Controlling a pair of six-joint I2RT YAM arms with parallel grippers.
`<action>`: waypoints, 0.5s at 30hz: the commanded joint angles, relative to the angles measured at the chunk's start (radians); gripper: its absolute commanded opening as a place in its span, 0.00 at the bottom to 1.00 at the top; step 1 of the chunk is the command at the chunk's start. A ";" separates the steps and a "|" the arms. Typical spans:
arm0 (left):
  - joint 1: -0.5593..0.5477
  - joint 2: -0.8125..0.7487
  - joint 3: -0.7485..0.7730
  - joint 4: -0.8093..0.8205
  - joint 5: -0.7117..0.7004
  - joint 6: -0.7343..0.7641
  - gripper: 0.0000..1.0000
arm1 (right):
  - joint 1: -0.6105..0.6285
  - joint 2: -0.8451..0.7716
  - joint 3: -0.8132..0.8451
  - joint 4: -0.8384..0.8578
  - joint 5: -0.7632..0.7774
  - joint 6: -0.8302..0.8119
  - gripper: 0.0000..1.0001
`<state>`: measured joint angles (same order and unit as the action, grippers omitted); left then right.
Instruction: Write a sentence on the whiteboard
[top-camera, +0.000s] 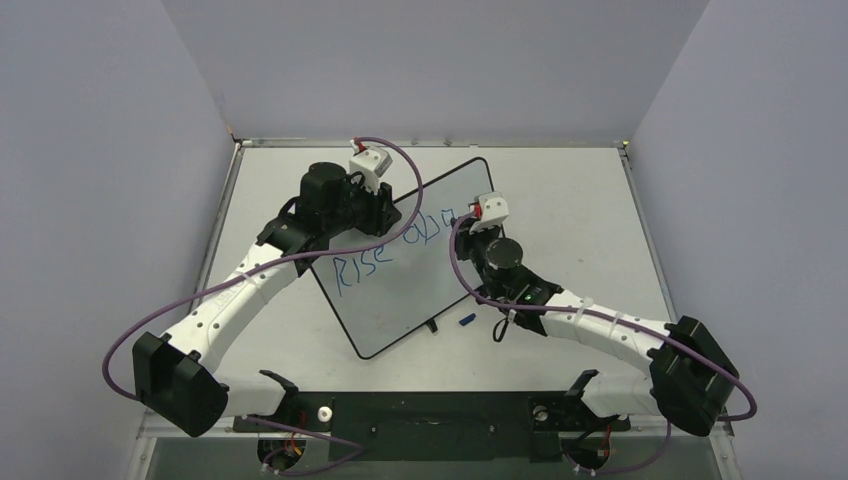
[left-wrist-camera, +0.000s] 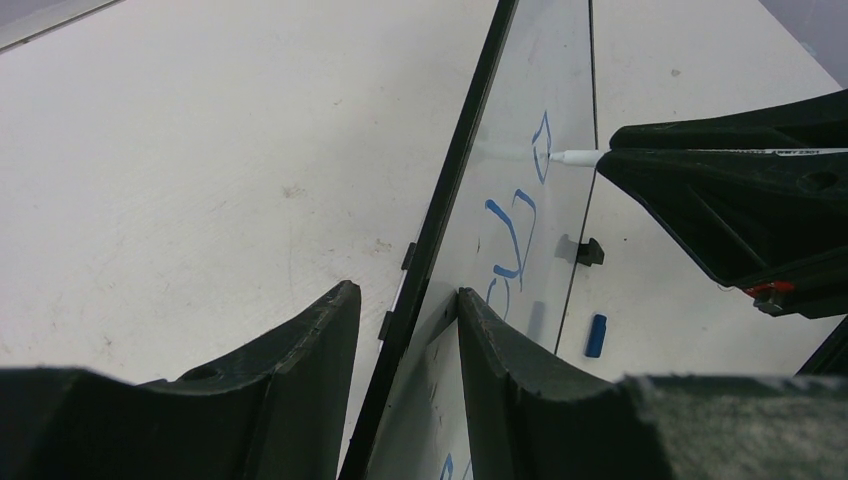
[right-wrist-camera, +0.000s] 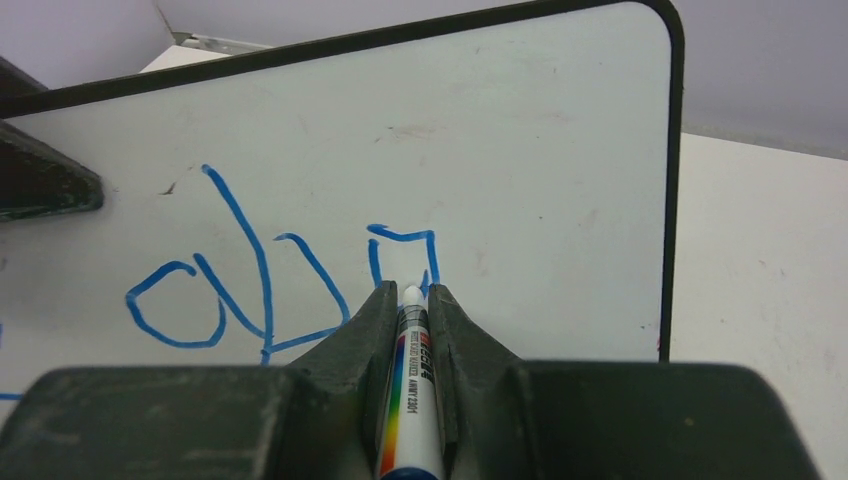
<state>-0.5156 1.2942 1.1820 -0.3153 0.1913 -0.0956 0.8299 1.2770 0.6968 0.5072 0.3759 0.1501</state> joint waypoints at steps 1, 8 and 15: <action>-0.003 -0.045 0.024 0.104 0.021 0.013 0.00 | -0.005 -0.081 -0.013 0.027 -0.085 0.024 0.00; -0.003 -0.045 0.025 0.104 0.021 0.013 0.00 | -0.008 -0.159 -0.012 0.030 -0.080 0.016 0.00; -0.003 -0.046 0.024 0.104 0.021 0.013 0.00 | -0.032 -0.132 0.010 0.010 -0.021 -0.013 0.00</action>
<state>-0.5163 1.2942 1.1820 -0.3099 0.1986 -0.0956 0.8185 1.1324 0.6823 0.4992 0.3229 0.1505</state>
